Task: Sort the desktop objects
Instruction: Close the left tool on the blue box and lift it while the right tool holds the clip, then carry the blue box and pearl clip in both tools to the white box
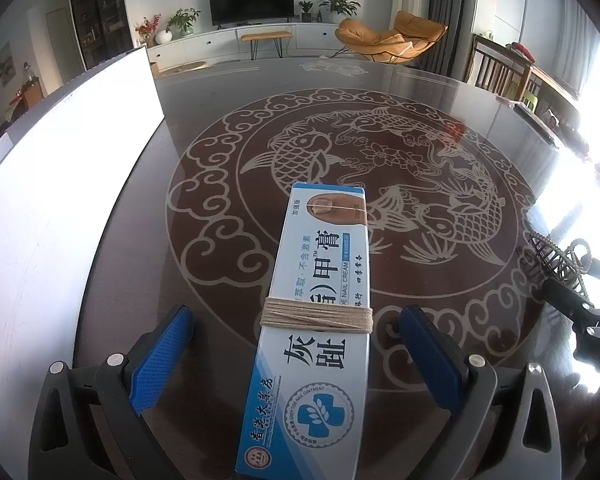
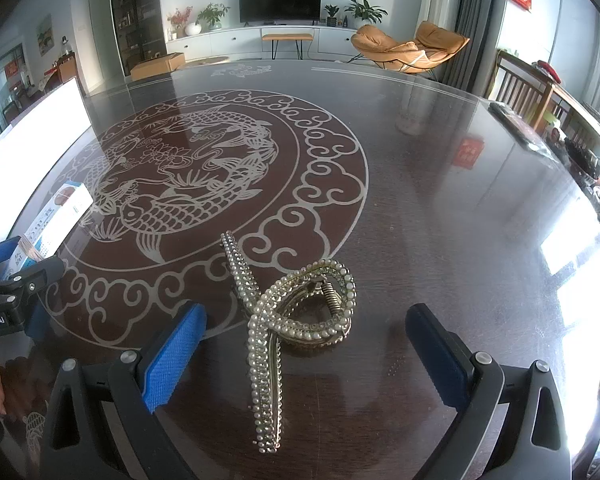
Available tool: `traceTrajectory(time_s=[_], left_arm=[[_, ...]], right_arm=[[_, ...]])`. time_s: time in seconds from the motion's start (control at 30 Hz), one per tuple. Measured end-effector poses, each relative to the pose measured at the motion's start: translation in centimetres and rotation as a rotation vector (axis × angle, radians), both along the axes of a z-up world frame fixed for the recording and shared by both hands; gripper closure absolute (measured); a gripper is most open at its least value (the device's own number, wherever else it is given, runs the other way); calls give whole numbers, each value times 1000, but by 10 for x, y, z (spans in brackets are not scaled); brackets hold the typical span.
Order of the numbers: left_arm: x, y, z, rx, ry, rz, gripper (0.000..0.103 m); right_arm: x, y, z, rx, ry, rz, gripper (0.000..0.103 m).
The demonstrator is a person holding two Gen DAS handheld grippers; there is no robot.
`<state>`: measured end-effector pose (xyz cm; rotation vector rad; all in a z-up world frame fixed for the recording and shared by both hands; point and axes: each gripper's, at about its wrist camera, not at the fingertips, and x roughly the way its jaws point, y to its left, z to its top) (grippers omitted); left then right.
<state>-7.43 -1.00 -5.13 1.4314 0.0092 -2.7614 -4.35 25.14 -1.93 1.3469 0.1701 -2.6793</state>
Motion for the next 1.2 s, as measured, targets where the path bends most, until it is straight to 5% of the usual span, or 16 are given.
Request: traceTrajectory(time_s=[0.43, 0.67, 0.73, 0.77, 0.8, 0.97, 1.2], left_arm=[[2, -2, 6, 1, -49, -108, 0], [-7, -3, 9, -4, -92, -225, 0], [-5, -2, 11, -5, -46, -236, 18], [-3, -1, 15, -5, -15, -245, 53], [-2, 0, 17, -7, -6, -249, 59], [19, -1, 30, 37, 37, -230, 60], [59, -22, 89, 170, 152, -174, 60]], right_arm=[[2, 11, 1, -124, -7, 39, 3], [2, 5, -4, -21, -41, 133, 2], [2, 8, -3, -32, -30, 143, 5], [3, 9, -1, -38, -15, 144, 21], [4, 10, 3, -48, 1, 149, 52], [14, 12, 23, -85, 6, 152, 59], [41, -17, 73, -68, 42, 241, 59]])
